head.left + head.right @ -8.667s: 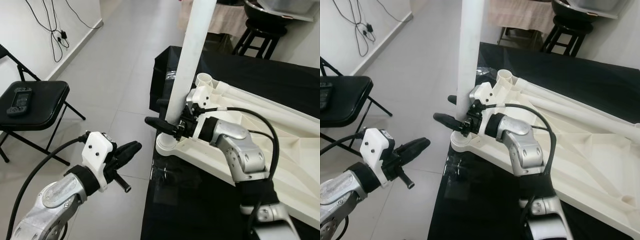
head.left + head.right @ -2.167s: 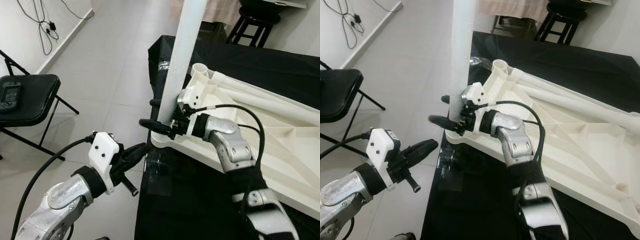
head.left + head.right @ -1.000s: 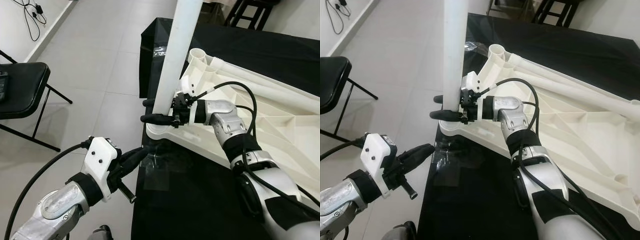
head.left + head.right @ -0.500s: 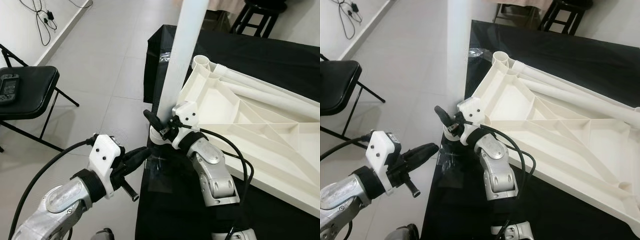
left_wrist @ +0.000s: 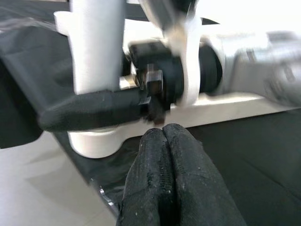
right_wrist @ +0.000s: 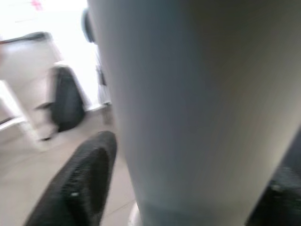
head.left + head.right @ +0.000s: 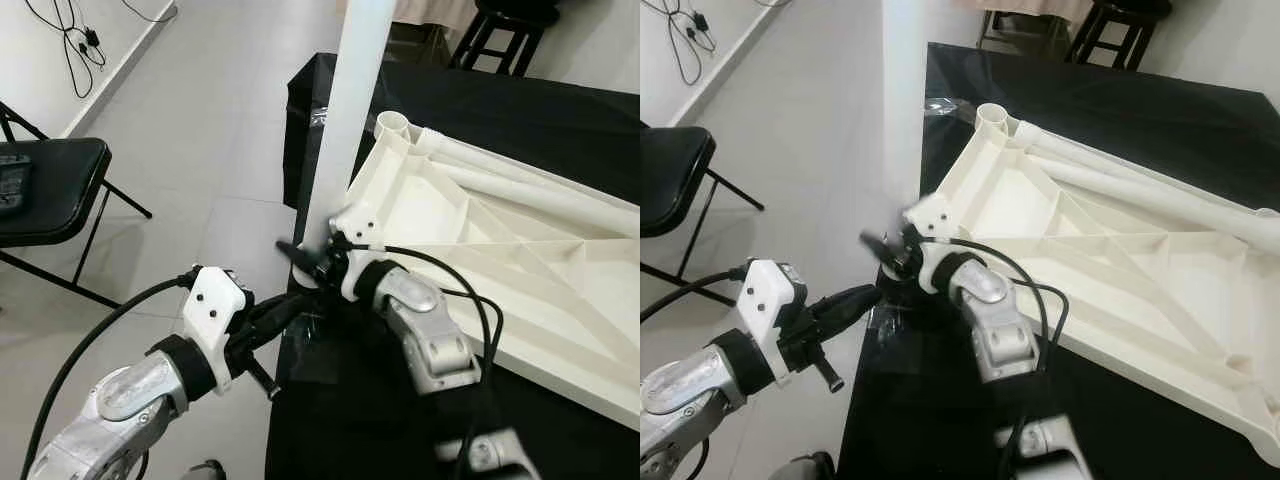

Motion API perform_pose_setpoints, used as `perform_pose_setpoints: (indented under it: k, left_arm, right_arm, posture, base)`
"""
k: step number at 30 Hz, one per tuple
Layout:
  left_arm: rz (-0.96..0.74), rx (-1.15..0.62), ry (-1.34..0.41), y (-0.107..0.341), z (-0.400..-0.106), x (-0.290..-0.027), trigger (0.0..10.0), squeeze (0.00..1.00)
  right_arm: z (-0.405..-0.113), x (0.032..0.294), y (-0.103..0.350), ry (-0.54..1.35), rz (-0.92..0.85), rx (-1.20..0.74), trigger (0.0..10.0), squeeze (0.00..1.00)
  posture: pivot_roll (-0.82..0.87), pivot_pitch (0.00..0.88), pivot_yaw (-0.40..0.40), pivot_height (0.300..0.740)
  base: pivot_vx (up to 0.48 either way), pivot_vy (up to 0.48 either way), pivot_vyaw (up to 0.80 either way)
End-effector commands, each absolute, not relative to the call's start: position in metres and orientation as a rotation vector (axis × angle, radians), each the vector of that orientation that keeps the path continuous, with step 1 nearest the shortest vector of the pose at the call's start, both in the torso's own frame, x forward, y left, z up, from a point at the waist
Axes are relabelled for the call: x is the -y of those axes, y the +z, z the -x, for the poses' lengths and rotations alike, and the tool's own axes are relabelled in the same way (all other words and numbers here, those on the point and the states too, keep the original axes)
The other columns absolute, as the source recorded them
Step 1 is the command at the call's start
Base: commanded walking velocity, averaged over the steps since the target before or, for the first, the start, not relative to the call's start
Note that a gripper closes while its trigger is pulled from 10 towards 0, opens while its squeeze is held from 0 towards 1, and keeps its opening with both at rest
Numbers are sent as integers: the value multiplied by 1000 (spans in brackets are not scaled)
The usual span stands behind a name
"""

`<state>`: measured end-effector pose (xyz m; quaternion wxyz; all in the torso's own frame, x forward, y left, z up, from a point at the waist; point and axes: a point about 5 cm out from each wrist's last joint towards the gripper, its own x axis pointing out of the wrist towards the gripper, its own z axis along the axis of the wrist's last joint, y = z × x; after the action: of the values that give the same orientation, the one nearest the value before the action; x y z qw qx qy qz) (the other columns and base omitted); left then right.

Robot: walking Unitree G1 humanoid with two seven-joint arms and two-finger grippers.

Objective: Building children table

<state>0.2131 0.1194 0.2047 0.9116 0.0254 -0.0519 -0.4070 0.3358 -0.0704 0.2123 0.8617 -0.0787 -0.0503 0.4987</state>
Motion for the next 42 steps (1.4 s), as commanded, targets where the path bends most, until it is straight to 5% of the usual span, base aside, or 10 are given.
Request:
perform_pose_setpoints:
  k: [1, 2, 3, 17, 18, 19, 20, 21, 32, 42]
  left_arm:
    - [-39, 103, -850, 203, -209, -116, 10000, 0]
    - [-39, 103, -850, 203, -209, -116, 10000, 0]
    - [-39, 100, -848, 203, -208, -117, 10000, 0]
    - [-43, 52, -828, 200, -192, -121, 10000, 0]
    - [-46, 47, -824, 200, -191, -122, 10000, 0]
    - [-46, 47, -824, 200, -191, -122, 10000, 0]
    - [-48, 44, -820, 200, -190, -123, 10000, 0]
    - [-49, 41, -817, 199, -190, -123, 10000, 0]
    - [-59, 41, -806, 200, -192, -125, 10000, 0]
    - [-147, 14, -706, 196, -203, -153, 10000, 0]
  right_arm:
    - [-334, 66, 212, 1169, 183, 117, 10000, 933]
    - [-334, 66, 212, 1169, 183, 117, 10000, 933]
    - [-337, 69, 213, 1228, 210, 114, 10000, 0]
    - [-367, 74, 246, 1424, 187, 111, 10000, 0]
    - [-368, 73, 247, 1431, 182, 110, 4627, 0]
    - [-368, 73, 247, 1431, 182, 110, 4627, 0]
    - [-370, 74, 249, 1448, 179, 107, 1137, 0]
    - [-371, 75, 250, 1458, 180, 105, 0, 0]
    - [-378, 97, 245, 1414, 219, 73, 0, 0]
    - [-339, 165, 138, 473, 222, -284, 0, 0]
  posture:
    - [82, 257, -114, 740]
    - [82, 257, -114, 740]
    - [99, 268, -116, 740]
    - [172, 330, -125, 740]
    - [177, 333, -124, 740]
    - [177, 333, -124, 740]
    - [180, 334, -123, 740]
    - [180, 334, -123, 740]
    - [162, 318, -129, 740]
    - [102, 282, -95, 740]
  base:
    - [0, 0, 0]
    - [0, 0, 0]
    - [0, 0, 0]
    - [0, 0, 0]
    - [0, 0, 0]
    - [0, 0, 0]
    - [0, 0, 0]
    - [0, 0, 0]
    - [0, 0, 0]
    - [0, 0, 0]
